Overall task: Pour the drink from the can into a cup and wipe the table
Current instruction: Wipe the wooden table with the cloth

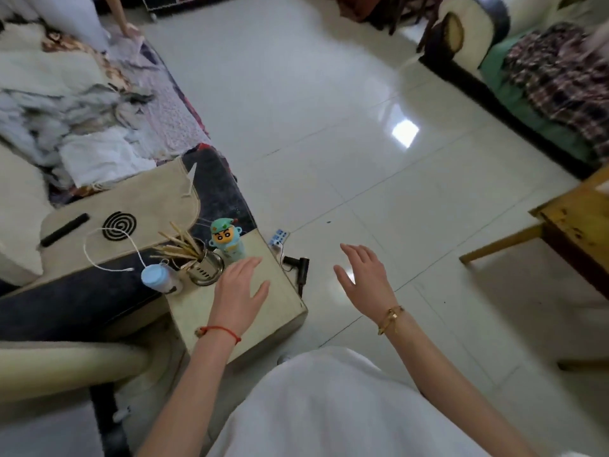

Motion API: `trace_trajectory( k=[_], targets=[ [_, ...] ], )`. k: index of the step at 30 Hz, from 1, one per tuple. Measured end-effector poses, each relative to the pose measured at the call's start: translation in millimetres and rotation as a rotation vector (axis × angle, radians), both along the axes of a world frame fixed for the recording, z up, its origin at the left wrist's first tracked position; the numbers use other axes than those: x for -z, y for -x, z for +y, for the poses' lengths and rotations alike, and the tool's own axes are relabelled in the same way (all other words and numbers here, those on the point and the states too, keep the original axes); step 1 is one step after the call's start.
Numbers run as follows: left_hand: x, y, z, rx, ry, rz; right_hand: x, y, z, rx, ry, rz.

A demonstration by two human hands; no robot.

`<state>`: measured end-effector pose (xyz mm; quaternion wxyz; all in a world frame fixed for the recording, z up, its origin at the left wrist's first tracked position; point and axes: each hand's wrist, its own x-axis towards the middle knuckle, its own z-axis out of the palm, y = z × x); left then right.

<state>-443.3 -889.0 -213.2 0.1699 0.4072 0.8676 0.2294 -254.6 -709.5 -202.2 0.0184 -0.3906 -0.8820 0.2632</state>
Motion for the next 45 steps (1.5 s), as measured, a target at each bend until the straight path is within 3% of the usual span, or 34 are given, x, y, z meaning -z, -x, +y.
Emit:
trace_trajectory(
  k=[12, 28, 38, 45],
  targets=[
    [-35, -125, 107, 0.514, -0.067, -0.004, -14, -198, -12, 0.507, -0.014, 0.063],
    [-76, -493, 238, 1.050, -0.216, -0.030, -68, -571, -32, 1.076, -0.154, 0.045],
    [-71, -663, 296, 1.309, -0.136, 0.023, -47, -702, -40, 1.347, -0.107, 0.029],
    [-58, -780, 366, 1.439, -0.126, 0.013, -29, -795, -2, 1.474, -0.095, 0.025]
  ],
)
